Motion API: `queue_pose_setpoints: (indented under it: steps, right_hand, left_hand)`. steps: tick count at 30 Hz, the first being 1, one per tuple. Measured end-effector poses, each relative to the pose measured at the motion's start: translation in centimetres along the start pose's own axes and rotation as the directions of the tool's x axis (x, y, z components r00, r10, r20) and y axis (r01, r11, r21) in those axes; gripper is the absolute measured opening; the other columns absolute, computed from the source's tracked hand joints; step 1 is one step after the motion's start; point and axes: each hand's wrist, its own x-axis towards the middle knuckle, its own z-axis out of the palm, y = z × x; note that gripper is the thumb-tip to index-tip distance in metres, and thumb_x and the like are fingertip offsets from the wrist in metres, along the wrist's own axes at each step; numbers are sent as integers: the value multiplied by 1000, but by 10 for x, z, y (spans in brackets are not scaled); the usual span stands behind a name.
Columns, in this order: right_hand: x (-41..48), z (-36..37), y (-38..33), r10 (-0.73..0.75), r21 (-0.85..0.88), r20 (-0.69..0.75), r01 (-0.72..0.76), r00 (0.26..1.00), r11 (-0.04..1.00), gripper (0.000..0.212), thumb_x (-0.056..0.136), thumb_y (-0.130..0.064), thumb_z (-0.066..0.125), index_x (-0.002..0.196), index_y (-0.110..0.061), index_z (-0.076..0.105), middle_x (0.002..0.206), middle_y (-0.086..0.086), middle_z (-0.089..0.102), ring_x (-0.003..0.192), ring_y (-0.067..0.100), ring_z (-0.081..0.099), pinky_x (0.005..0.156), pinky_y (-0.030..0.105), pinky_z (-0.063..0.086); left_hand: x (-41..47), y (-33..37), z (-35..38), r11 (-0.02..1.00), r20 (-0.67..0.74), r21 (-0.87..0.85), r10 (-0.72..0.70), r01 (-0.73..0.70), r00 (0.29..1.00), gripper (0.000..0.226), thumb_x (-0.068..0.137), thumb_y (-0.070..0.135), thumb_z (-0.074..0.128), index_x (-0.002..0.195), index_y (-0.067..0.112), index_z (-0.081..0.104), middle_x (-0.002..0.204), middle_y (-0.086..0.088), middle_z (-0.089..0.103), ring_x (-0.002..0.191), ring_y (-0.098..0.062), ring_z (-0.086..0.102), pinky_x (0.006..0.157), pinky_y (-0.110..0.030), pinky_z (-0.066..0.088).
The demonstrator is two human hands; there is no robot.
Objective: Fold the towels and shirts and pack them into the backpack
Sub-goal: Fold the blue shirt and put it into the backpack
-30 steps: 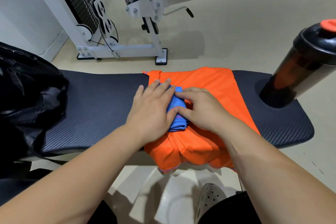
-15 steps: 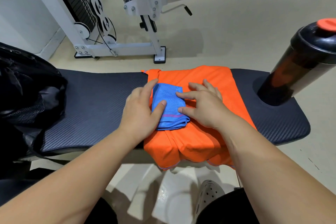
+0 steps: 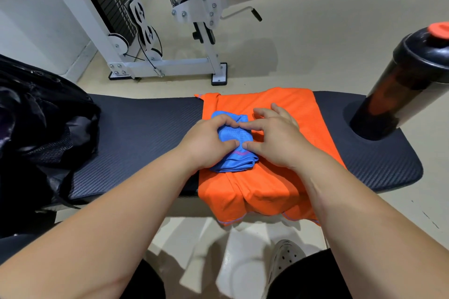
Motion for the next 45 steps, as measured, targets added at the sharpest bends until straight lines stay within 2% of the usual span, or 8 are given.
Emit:
queue_pose_setpoints:
  steps: [7, 14, 21, 26, 29, 34, 38, 45]
  right_hand:
    - [-20, -7, -16, 33, 97, 11, -34, 999, 995, 56, 89, -61, 49, 143, -44, 50, 158, 3, 38, 150, 31, 22, 122, 49, 18]
    - [-31, -38, -57, -126, 282, -109, 152, 986, 947, 48, 96, -28, 65, 143, -24, 56, 147, 2, 52, 138, 13, 43, 114, 19, 27]
    - [-30, -36, -134, -330, 270, -18, 323, 944, 907, 49, 95, -41, 64, 141, -27, 57, 143, -3, 52, 134, 6, 44, 114, 28, 34]
    - [-8, -34, -212, -493, 97, 109, 484, 863, 870, 51, 96, -52, 55, 143, -32, 52, 155, 5, 40, 143, 23, 37, 118, 38, 31]
    - [11, -39, -269, -583, 59, 73, 581, 809, 812, 53, 98, -50, 54, 149, -39, 43, 163, 2, 27, 148, 25, 25, 121, 38, 24]
    - [48, -28, -357, -671, 44, 125, 671, 731, 740, 48, 96, -54, 55, 143, -57, 42, 169, -3, -7, 155, 31, 4, 124, 49, 14]
    - [79, -19, -402, -636, 45, 219, 643, 740, 764, 56, 92, -58, 59, 143, -61, 36, 167, 2, -17, 153, 35, 15, 123, 46, 21]
    - [133, -25, -424, -533, 146, 106, 517, 840, 844, 65, 94, -62, 53, 153, -49, 28, 162, 1, 32, 148, 15, 31, 121, 35, 27]
  left_hand:
    - [-19, 27, -7, 983, -178, 169, 105, -75, 979, 32, 81, 32, 75, 110, 36, 64, 98, 4, 41, 92, -25, 58, 87, -36, 49]
    - [-41, 28, -58, 965, -221, -199, 125, -170, 967, 35, 79, 13, 76, 101, 37, 63, 112, 6, 58, 105, -6, 54, 92, -12, 39]
    - [-99, -10, -132, 963, -260, -247, 37, -104, 965, 40, 78, 8, 75, 96, 41, 63, 112, 9, 61, 102, -4, 57, 83, -18, 41]
    - [-153, -61, -197, 999, -263, -20, -40, 36, 964, 47, 73, 8, 77, 97, 46, 64, 107, 9, 59, 100, -4, 56, 91, -20, 42]
    - [-182, -84, -240, 988, -250, -114, -127, 101, 960, 39, 73, 11, 79, 98, 39, 68, 95, 16, 64, 85, -6, 60, 77, -27, 47]
    - [-211, -122, -292, 957, -326, -266, -206, 119, 923, 40, 60, 24, 75, 100, 28, 70, 93, 5, 67, 81, -15, 58, 80, -36, 47]
    - [-214, -153, -313, 896, -269, -408, -302, 176, 914, 49, 52, 33, 75, 99, 22, 70, 92, -20, 62, 77, -22, 53, 74, -38, 40]
    - [-217, -187, -306, 810, -57, -453, -444, 374, 894, 35, 60, 21, 75, 95, 26, 70, 83, -4, 65, 71, -20, 60, 71, -34, 45]
